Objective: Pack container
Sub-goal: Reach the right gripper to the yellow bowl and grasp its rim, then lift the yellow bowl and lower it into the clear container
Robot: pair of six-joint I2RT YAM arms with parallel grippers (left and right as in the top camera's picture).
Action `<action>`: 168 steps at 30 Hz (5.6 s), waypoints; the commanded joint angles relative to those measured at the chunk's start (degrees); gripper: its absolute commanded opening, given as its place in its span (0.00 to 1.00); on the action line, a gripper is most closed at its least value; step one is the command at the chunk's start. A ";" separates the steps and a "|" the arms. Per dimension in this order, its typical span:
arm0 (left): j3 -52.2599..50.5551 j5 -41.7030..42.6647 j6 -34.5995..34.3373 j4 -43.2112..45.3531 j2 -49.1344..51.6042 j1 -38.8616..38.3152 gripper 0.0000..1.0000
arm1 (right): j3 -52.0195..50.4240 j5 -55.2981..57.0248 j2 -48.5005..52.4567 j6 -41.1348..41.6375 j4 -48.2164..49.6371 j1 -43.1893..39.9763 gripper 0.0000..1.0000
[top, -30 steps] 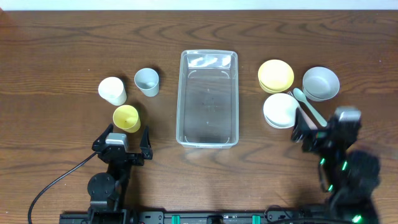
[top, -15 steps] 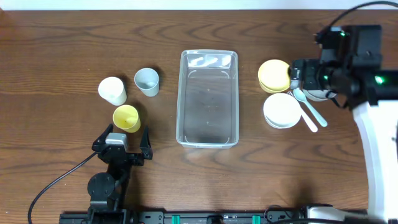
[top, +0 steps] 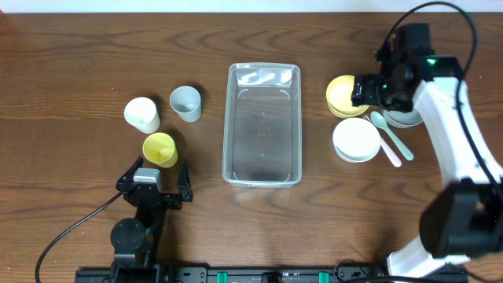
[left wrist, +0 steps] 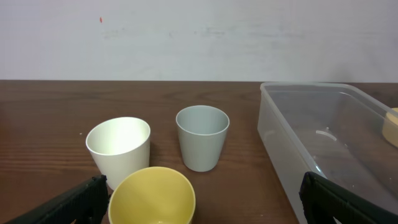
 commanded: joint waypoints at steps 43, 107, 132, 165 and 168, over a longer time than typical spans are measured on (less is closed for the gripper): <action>-0.98 1.05 0.76 -1.92 -0.04 0.24 0.98 | 8.11 0.50 13.75 11.32 9.84 -0.22 0.73; -0.98 1.05 0.76 -1.95 -0.04 0.24 0.98 | -8.04 11.61 11.19 23.26 20.22 -0.24 0.22; -0.98 1.05 0.76 -1.92 -0.04 0.24 0.98 | -7.67 6.62 8.35 11.32 19.78 -0.26 0.01; -0.98 1.05 0.76 -1.92 -0.04 0.24 0.98 | -7.63 -5.62 -6.34 12.98 34.05 21.03 0.01; -0.98 1.05 0.76 -1.92 -0.04 0.24 0.98 | -7.63 -4.44 -2.99 14.32 35.23 22.23 0.01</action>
